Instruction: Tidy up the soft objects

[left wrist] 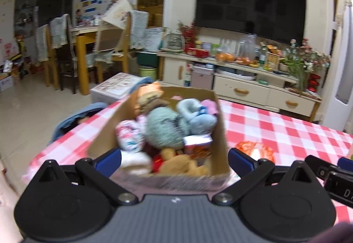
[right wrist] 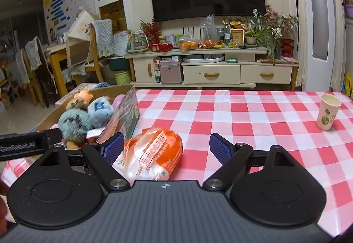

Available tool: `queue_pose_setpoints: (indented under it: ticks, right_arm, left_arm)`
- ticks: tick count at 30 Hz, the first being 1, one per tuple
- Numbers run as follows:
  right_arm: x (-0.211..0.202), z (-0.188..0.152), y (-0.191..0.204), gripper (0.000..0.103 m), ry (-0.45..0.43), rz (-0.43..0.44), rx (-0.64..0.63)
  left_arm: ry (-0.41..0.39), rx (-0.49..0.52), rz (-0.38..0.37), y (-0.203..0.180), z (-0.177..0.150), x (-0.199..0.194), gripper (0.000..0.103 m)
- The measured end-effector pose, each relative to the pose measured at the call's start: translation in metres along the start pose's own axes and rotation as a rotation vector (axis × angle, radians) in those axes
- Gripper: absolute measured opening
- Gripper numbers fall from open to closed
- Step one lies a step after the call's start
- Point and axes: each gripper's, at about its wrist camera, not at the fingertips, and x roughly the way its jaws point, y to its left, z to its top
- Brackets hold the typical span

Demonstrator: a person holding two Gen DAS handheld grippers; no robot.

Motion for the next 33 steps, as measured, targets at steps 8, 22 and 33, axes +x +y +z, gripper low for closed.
queue_pose_setpoints:
  ticks: [8, 22, 33]
  right_arm:
    - [-0.025, -0.012, 0.028, 0.103, 0.009, 0.042, -0.044]
    - [-0.057, -0.018, 0.062, 0.103, -0.041, 0.069, -0.094]
    - [-0.056, -0.019, 0.063, 0.103, -0.057, 0.069, -0.118]
  left_arm:
    - [-0.015, -0.013, 0.084, 0.031, -0.012, -0.032, 0.102]
    - [-0.072, -0.015, 0.104, 0.057, -0.021, -0.064, 0.102]
    - [-0.070, -0.012, 0.094, 0.057, -0.023, -0.064, 0.102]
